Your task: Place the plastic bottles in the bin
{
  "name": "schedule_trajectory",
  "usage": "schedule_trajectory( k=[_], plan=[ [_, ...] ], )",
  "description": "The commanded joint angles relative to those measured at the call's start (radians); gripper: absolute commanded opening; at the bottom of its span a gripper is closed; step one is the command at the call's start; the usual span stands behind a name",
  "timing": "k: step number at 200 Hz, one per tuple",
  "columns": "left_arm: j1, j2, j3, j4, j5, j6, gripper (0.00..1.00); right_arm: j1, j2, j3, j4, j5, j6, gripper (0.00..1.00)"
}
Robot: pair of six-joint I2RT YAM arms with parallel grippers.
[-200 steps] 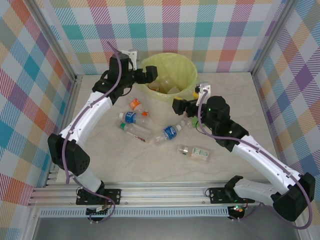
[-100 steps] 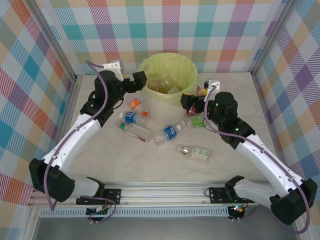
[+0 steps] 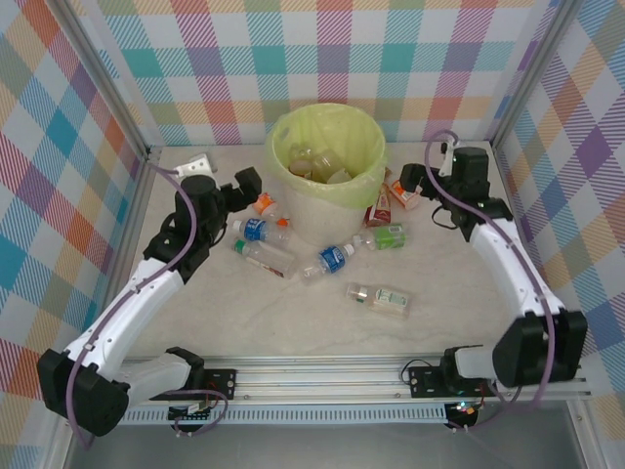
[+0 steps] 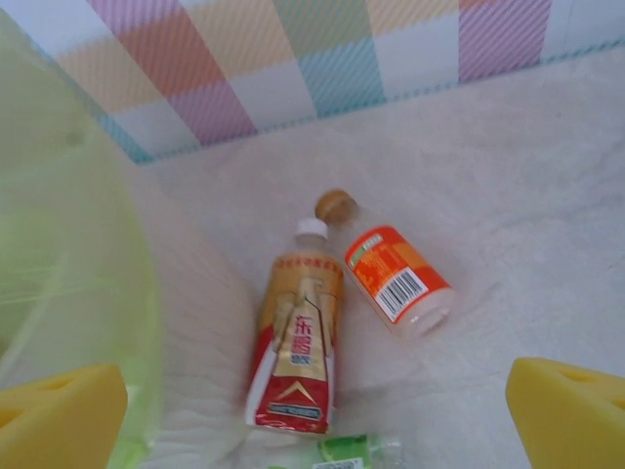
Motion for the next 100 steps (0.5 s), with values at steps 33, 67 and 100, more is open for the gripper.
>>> schedule_trajectory(
  k=[33,67,100],
  plan=[
    [0.046,-0.126,-0.136,-0.033,-0.078,-0.117,1.00,-0.046,0.340,0.193,-0.133,-0.036,-0.203,1.00],
    [0.079,-0.179,-0.145,-0.097,-0.083,-0.124,1.00,-0.085,0.541,0.333,-0.181,-0.050,-0.226,1.00],
    [0.100,-0.216,-0.171,-0.108,-0.086,-0.145,1.00,-0.093,0.670,0.459,-0.234,-0.171,-0.307,1.00]
  ],
)
